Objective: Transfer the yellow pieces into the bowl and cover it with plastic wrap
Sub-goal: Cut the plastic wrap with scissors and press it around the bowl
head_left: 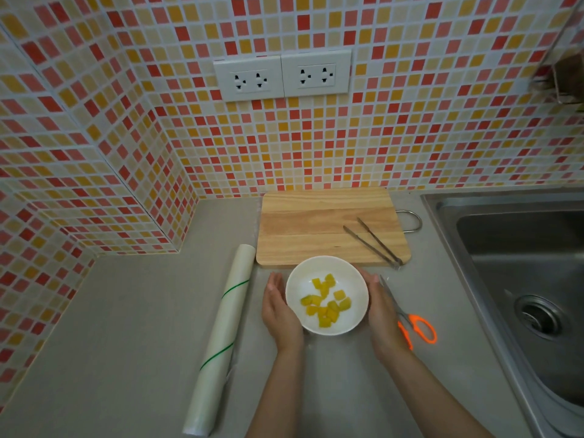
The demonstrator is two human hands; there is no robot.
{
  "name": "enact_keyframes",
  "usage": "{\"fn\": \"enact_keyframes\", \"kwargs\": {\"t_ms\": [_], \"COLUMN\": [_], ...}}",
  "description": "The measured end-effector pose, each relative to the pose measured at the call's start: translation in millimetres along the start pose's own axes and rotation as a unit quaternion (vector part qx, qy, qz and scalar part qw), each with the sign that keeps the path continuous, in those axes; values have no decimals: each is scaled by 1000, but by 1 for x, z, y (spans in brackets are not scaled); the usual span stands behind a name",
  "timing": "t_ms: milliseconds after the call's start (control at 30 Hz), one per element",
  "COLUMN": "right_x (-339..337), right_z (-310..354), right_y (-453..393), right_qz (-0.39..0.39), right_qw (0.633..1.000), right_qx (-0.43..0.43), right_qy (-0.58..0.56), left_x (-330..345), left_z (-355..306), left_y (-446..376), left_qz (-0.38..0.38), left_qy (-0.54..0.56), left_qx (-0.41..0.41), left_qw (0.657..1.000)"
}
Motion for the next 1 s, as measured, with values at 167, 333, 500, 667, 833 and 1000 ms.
{"fn": "enact_keyframes", "kwargs": {"t_ms": [167,333,500,667,833,1000], "right_x": [-8,6,10,15,14,16], "right_z": [18,23,16,13,10,10], "right_y": [-20,-24,-22,-23,-25,-25], "right_qz": [-17,67,66,52,31,13], "right_qw": [998,995,997,997,998,999], "right_qx": [-14,10,33,47,57,39], "right_qy": [60,72,17,-27,-14,-14], "left_x": [-2,6,5,8,5,3], "left_z": [-11,-13,-3,-3,0,-6], "left_y": [-9,-7,-18,-21,-21,-19], "left_qz": [85,185,207,204,198,233], "left_qy": [-59,-61,-48,-16,-36,-100], "left_qx": [49,8,-55,-83,-65,-5], "left_qw": [993,981,976,975,977,967]}}
Point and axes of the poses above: each hand's wrist, its own y-axis away from the middle knuckle, its own x-axis out of the palm, z = x × y, the point moved 1 cm from there along -y, towards the middle knuckle, and after that the axes turned 14 degrees about x, right-handed, at the moved point
